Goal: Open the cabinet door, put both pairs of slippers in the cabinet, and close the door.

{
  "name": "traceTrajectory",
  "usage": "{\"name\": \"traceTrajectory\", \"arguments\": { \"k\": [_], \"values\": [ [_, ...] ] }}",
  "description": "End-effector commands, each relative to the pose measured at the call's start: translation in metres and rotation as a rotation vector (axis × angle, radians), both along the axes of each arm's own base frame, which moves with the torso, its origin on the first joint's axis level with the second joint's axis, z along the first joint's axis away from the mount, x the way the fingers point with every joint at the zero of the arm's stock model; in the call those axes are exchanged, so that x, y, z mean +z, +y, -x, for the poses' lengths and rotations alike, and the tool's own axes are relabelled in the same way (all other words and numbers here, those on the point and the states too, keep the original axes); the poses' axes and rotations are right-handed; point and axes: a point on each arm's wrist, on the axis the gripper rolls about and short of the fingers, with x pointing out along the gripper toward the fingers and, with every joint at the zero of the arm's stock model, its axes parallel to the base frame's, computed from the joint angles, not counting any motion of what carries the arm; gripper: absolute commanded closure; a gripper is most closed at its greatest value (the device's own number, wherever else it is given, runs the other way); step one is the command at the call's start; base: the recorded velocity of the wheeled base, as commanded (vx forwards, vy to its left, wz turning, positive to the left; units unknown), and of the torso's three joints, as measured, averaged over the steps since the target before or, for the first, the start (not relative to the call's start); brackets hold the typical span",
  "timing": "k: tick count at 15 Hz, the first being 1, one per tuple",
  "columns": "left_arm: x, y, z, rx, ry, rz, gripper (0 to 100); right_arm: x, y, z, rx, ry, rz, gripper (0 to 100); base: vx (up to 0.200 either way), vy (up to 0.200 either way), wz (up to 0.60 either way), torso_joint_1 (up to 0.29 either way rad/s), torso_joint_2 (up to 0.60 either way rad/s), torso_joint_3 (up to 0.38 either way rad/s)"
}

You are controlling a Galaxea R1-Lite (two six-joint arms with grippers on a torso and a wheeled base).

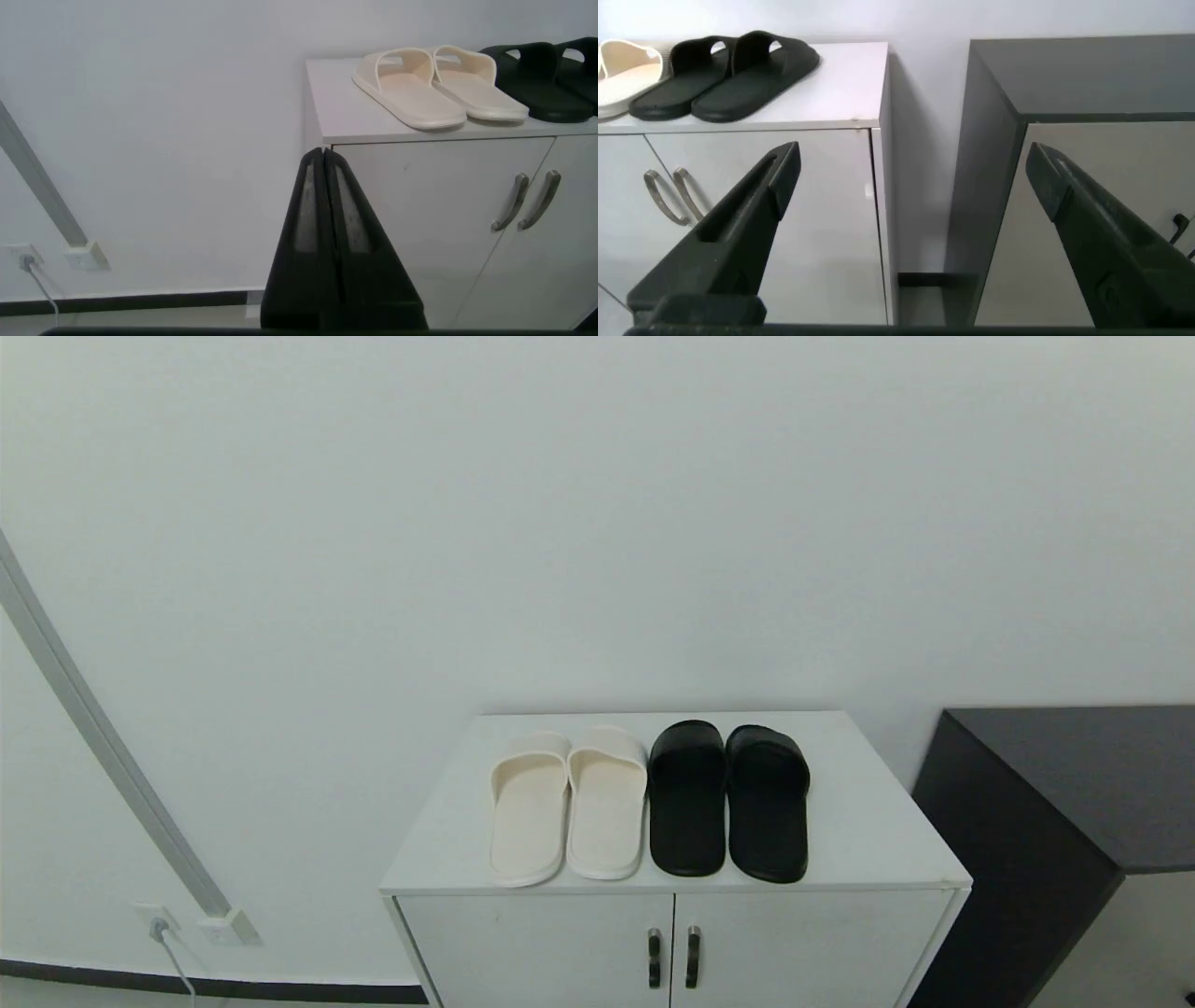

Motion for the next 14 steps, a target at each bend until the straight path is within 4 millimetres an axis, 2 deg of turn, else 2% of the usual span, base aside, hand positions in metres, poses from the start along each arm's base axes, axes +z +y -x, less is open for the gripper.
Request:
{"name": "traceTrajectory", "arguments": {
  "k": [1, 3, 4, 5, 6, 8, 9, 10, 11, 12, 14],
  "values": [
    [0.0, 0.0, 0.0, 0.001, 0.0, 0.0, 100, 0.0, 0.0, 0.0, 0.0, 0.0, 0.0, 0, 0.0, 0.0, 0.0, 0.0, 0.0, 0.0],
    [0.0, 0.0, 0.0, 0.001, 0.001, 0.0, 100, 0.0, 0.0, 0.0, -0.003, -0.002, 0.006, 0, 0.0, 0.0, 0.0, 0.0, 0.0, 0.0],
    [0.0, 0.0, 0.0, 0.001, 0.0, 0.0, 100, 0.007, 0.0, 0.001, -0.008, -0.028, 0.003, 0, 0.0, 0.0, 0.0, 0.0, 0.0, 0.0],
    [0.0, 0.0, 0.0, 0.0, 0.0, 0.0, 100, 0.055, 0.0, 0.008, 0.009, -0.108, -0.081, 0, 0.0, 0.0, 0.0, 0.0, 0.0, 0.0],
    [0.0, 0.0, 0.0, -0.002, 0.0, 0.0, 100, 0.075, 0.0, 0.006, 0.042, -0.071, -0.142, 0, 0.0, 0.0, 0.0, 0.0, 0.0, 0.0],
    [0.0, 0.0, 0.0, 0.0, 0.001, -0.002, 100, 0.071, 0.003, -0.019, 0.148, 0.142, -0.062, 0, 0.0, 0.0, 0.0, 0.0, 0.0, 0.0],
    [0.0, 0.0, 0.0, 0.0, 0.001, 0.0, 100, 0.078, 0.004, -0.041, 0.19, 0.213, -0.072, 0, 0.0, 0.0, 0.0, 0.0, 0.0, 0.0],
    [0.0, 0.0, 0.0, 0.0, 0.001, 0.0, 100, 0.082, 0.005, -0.053, 0.205, 0.222, -0.071, 0, 0.0, 0.0, 0.0, 0.0, 0.0, 0.0],
    [0.0, 0.0, 0.0, 0.0, 0.001, -0.002, 100, 0.094, 0.01, -0.086, 0.257, 0.237, -0.067, 0, 0.0, 0.0, 0.0, 0.0, 0.0, 0.0],
    [0.0, 0.0, 0.0, 0.0, 0.001, 0.0, 100, 0.096, 0.012, -0.094, 0.276, 0.241, -0.066, 0, 0.0, 0.0, 0.0, 0.0, 0.0, 0.0],
    [0.0, 0.0, 0.0, 0.0, 0.001, 0.0, 100, 0.111, 0.03, -0.127, 0.321, 0.286, -0.083, 0, 0.0, 0.0, 0.0, 0.0, 0.0, 0.0]
  ]
}}
